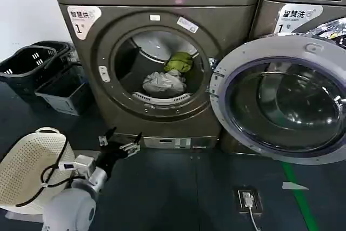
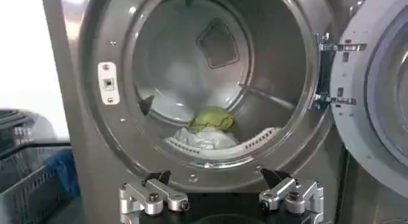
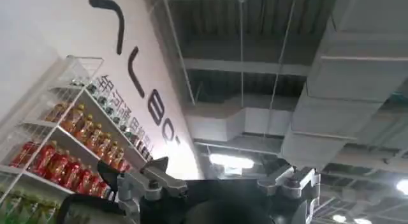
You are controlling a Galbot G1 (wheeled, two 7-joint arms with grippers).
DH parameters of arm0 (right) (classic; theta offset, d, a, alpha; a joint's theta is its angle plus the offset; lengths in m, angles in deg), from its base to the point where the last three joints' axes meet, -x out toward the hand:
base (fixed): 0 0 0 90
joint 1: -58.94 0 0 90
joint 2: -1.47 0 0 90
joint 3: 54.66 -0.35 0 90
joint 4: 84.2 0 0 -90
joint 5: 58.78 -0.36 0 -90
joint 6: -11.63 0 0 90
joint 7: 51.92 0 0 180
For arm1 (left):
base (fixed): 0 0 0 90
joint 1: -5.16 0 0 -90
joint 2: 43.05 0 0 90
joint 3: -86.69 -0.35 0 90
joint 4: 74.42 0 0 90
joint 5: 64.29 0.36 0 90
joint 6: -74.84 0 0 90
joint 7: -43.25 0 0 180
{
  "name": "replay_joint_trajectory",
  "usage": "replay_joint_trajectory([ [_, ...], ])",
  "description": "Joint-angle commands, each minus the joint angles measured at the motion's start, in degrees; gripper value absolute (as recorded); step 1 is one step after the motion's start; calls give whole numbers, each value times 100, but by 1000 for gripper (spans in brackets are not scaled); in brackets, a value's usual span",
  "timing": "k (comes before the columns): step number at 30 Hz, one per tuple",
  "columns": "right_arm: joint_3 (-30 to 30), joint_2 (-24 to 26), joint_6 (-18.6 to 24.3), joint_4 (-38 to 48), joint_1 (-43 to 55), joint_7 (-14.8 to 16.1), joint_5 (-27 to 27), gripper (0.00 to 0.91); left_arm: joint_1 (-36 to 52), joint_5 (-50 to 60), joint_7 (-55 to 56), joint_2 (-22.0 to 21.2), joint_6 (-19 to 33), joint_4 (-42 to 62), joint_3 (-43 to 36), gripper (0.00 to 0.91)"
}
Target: Grasp the clothes from the dryer.
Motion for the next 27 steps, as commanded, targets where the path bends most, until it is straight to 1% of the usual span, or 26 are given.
replay_joint_trajectory([
  [1, -13, 19, -10, 12, -6, -36, 116, 907, -10, 4, 0, -5, 4, -24, 1, 907],
  [6, -46, 31, 47, 59, -10, -14, 112, 907, -25, 9, 0, -1, 8, -21, 0, 907],
  [14, -106, 60, 173, 128, -22, -96, -11, 907, -41, 23, 0, 25, 13, -37, 8, 907],
  [17, -104, 87, 184, 189, -21, -137, -56, 907, -42, 77, -9, 19, -9, -31, 2, 907],
  [27, -138, 117, 200, 226, -62, -112, -109, 907, -67, 98, -15, 33, 51, -57, -29, 907],
])
